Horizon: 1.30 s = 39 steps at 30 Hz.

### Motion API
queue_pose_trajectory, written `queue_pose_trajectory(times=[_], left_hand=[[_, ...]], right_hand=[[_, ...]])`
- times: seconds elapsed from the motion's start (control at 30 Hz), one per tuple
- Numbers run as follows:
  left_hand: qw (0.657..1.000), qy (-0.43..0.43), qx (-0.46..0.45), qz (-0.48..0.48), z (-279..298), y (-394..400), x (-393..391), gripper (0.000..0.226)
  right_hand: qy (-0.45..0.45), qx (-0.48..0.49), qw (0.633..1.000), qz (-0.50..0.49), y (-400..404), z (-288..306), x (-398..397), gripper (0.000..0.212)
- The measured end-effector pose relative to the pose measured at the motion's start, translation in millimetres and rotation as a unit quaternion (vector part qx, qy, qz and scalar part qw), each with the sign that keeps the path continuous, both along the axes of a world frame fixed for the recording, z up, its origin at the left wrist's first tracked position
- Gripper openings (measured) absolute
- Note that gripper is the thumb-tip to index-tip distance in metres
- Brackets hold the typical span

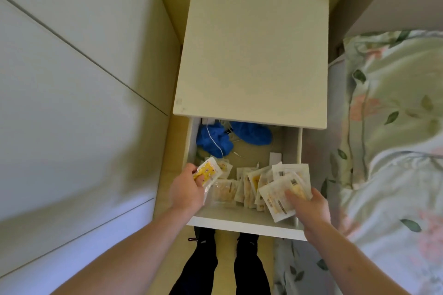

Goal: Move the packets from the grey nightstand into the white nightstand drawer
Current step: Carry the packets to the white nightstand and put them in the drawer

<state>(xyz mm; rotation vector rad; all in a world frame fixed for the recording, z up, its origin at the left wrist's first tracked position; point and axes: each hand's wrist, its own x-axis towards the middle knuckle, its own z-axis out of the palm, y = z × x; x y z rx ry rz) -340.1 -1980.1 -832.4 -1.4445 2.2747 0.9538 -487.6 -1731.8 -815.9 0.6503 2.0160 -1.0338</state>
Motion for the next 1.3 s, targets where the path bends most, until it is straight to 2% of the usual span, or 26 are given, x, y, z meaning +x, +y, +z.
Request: queue_pose_trajectory(times=[0.13, 0.27, 0.37, 0.5, 0.7, 1.0, 1.2, 1.3], left_hand=[[0.995, -0.023, -0.037, -0.088, -13, -2, 4, 0.009], [0.988, -0.057, -0.053, -0.135, -21, 0, 3, 0.024], [0.977, -0.091, -0.076, -0.175, -27, 1, 2, 0.033], [0.958, -0.151, -0.089, -0.227, -33, -1, -1, 0.033], [0.966, -0.129, -0.075, -0.213, -20, -1, -4, 0.031], [0.987, -0.083, -0.055, -0.127, 7, -3, 24, 0.046], [0.996, -0.025, -0.042, -0.07, 15, 0, 13, 0.025], [0.997, -0.04, -0.025, -0.067, 7, 1, 3, 0.021]], right_hand=[[0.002, 0.009, 1.0, 0.009, -13, -14, 2, 0.019], [0.033, 0.074, 0.991, 0.107, -17, -17, 2, 0.027], [0.072, 0.116, 0.971, 0.197, -22, -15, 5, 0.031], [0.076, 0.146, 0.958, 0.235, -29, -14, 12, 0.027], [0.042, 0.159, 0.962, 0.219, -27, -3, 16, 0.025], [0.034, 0.151, 0.967, 0.204, -21, 32, 10, 0.025], [0.073, 0.107, 0.966, 0.223, -26, 37, 4, 0.012], [0.068, 0.088, 0.966, 0.234, -33, 31, 2, 0.028]])
